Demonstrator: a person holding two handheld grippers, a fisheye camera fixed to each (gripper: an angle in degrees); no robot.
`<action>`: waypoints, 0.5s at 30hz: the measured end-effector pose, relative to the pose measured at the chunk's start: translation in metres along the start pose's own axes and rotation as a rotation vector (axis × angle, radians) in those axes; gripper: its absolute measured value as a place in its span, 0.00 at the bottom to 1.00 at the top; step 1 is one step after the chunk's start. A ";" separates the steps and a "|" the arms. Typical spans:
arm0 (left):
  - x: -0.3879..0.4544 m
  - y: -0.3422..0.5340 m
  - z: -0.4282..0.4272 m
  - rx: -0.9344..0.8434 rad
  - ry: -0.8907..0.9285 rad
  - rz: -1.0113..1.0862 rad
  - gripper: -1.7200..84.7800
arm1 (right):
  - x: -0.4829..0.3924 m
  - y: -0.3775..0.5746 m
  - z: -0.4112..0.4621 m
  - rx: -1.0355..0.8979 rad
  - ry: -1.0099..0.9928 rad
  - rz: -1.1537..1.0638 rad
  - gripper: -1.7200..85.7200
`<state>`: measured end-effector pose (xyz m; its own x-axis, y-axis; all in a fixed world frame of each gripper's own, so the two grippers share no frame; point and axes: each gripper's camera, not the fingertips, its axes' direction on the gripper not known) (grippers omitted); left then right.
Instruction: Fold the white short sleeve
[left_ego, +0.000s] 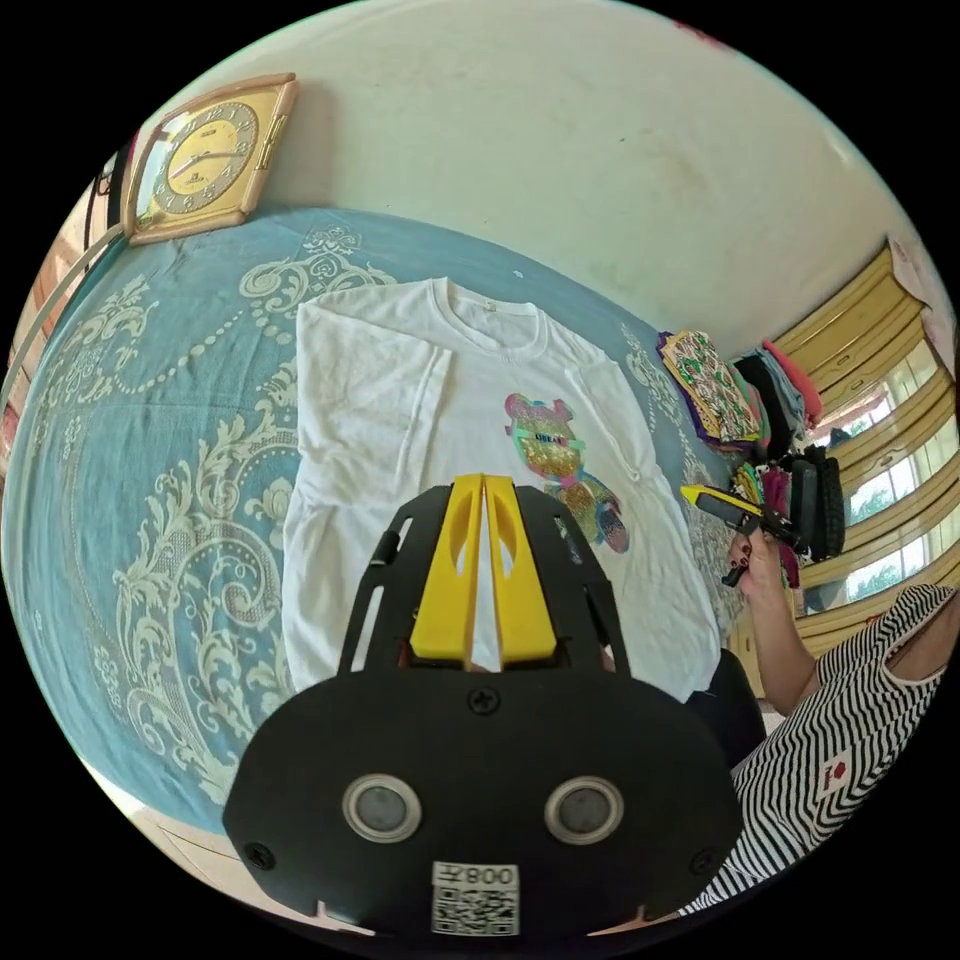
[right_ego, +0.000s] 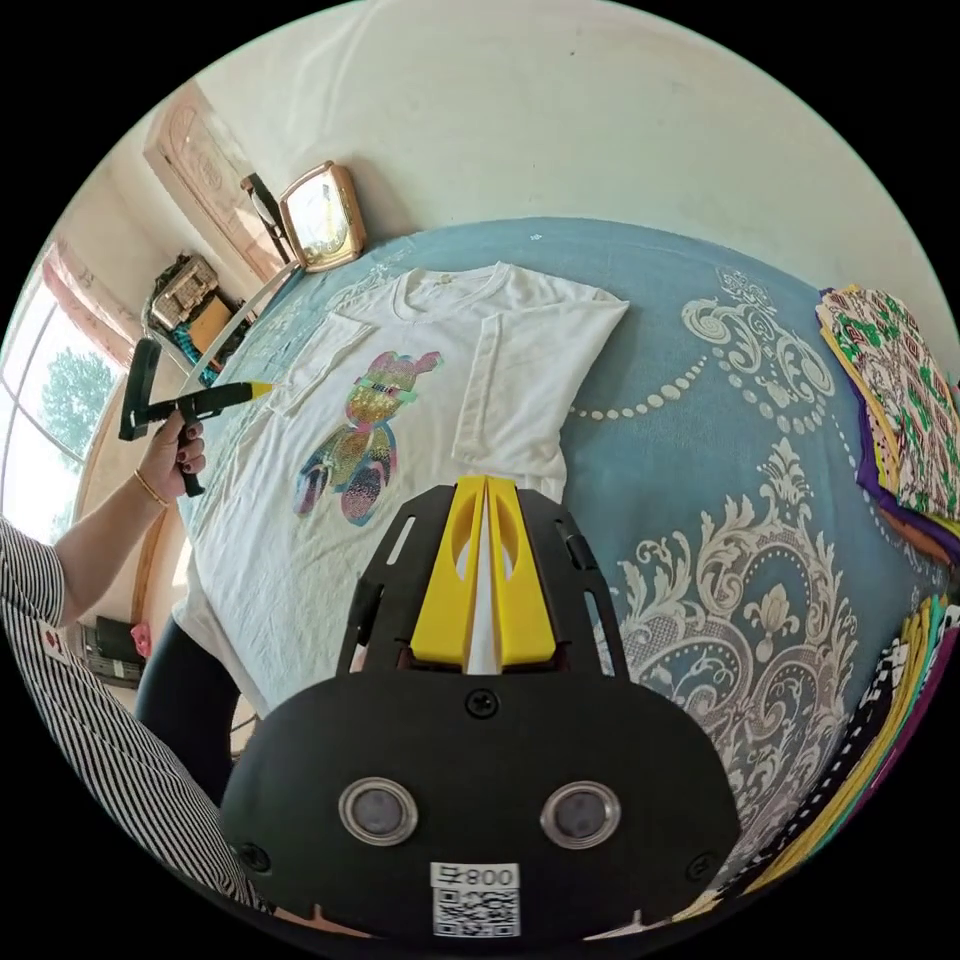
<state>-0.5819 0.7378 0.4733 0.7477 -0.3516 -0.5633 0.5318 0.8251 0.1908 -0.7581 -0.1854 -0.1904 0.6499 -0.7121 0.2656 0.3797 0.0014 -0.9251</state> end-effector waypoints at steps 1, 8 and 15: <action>-0.006 0.023 -0.012 0.001 0.009 -0.017 0.02 | 0.008 0.012 -0.012 0.005 -0.050 0.033 0.02; -0.050 0.172 -0.072 -0.060 0.089 -0.163 0.03 | 0.057 0.113 -0.072 -0.040 -0.293 0.284 0.02; -0.103 0.309 -0.107 -0.072 0.132 -0.347 0.08 | 0.073 0.208 -0.103 -0.112 -0.308 0.439 0.06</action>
<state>-0.5370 1.0762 0.5038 0.4675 -0.5598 -0.6841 0.7116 0.6975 -0.0844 -0.6993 -0.3093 -0.3912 0.9008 -0.4225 -0.0999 -0.0317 0.1654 -0.9857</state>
